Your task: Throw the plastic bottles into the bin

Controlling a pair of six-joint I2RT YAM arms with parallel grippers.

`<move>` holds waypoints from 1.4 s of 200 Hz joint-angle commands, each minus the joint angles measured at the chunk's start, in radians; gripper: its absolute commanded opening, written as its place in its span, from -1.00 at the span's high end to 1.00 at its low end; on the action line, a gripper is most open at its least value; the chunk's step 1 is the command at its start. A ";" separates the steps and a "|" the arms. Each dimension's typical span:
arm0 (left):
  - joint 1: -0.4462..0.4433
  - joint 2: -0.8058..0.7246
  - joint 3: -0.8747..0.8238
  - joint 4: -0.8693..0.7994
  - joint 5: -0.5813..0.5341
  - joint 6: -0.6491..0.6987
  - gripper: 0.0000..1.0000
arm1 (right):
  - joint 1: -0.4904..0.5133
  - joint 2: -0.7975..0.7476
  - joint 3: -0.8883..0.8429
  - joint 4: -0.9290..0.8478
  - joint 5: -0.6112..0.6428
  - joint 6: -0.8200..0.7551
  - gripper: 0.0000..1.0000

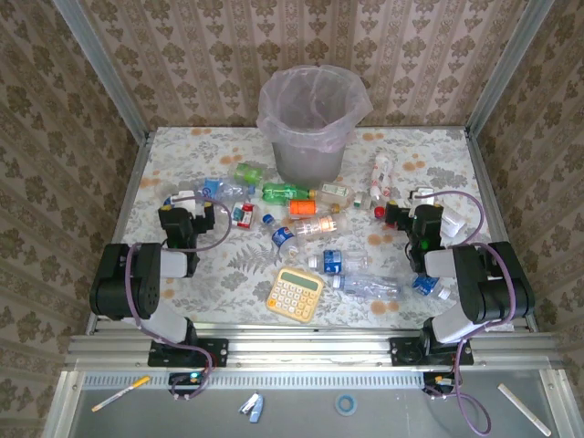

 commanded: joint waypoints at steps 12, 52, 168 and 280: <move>0.002 -0.003 -0.007 0.033 -0.012 -0.001 -0.99 | 0.004 -0.004 0.006 0.028 0.032 0.011 -1.00; 0.002 -0.004 -0.007 0.033 -0.010 -0.002 -0.99 | 0.004 -0.004 0.006 0.028 0.032 0.011 -1.00; 0.016 -0.004 -0.003 0.022 0.018 -0.009 -1.00 | 0.004 -0.001 0.008 0.026 0.033 0.012 -1.00; -0.134 -0.479 -0.047 -0.305 -0.115 -0.026 -1.00 | 0.102 -0.557 0.075 -0.550 0.187 0.115 -1.00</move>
